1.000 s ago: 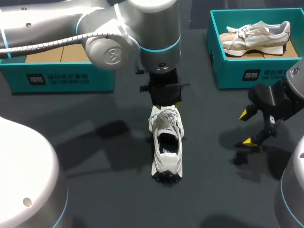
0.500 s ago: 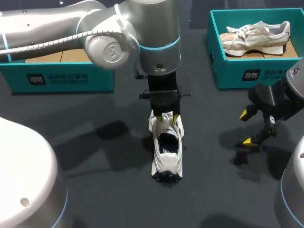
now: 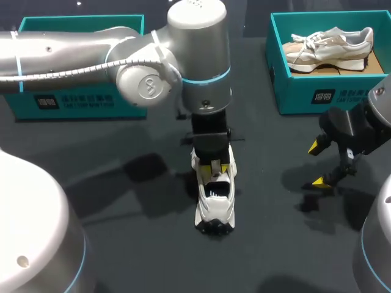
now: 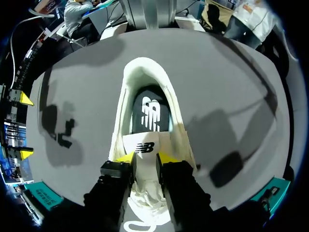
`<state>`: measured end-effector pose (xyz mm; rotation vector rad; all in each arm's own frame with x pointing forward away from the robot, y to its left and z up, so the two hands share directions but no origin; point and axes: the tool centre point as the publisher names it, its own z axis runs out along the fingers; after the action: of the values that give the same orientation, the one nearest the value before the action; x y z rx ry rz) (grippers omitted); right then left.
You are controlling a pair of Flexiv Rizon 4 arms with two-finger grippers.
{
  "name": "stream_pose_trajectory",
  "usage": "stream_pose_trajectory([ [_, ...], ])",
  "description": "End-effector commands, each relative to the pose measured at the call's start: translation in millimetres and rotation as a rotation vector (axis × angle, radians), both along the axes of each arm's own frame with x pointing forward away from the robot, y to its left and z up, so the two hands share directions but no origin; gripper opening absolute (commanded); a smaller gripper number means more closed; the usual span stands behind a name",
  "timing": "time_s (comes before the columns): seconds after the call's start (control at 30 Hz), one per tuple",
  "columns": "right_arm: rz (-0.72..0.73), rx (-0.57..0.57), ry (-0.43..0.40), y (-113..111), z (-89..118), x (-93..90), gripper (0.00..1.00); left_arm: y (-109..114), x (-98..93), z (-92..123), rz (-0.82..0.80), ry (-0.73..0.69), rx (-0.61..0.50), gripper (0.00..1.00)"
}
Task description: Take the shoe out of the shoebox, open the shoe tongue, remove and reinsert the insole, then place the shoe into the shoebox
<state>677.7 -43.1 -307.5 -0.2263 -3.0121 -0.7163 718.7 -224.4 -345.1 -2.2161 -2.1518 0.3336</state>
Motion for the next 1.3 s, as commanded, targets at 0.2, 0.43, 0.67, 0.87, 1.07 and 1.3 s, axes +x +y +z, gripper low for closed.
stream_pose_trajectory([
  [0.2,-0.002,-0.003,-0.002,0,0,-1.7,1.0,1,-9.9,5,-0.01,-0.005,-0.005,0.26],
  [0.43,-0.002,-0.003,-0.002,0,0,-1.7,1.0,4,-16.8,-5,-0.012,0.012,-0.015,0.27],
  [0.67,-0.002,-0.003,-0.002,0,0,-1.7,1.0,20,-18.7,38,0.047,-0.051,-0.045,0.36],
  [0.87,-0.002,-0.003,-0.002,0,0,-1.7,1.0,28,-23.6,74,0.329,-0.019,-0.078,1.0],
  [1.07,-0.002,-0.003,-0.002,0,0,-1.7,1.0,29,-22.5,80,0.366,-0.022,-0.057,1.0],
  [1.3,-0.002,-0.003,-0.002,0,0,-1.7,1.0,31,-33.6,80,0.505,-0.005,-0.043,1.0],
])
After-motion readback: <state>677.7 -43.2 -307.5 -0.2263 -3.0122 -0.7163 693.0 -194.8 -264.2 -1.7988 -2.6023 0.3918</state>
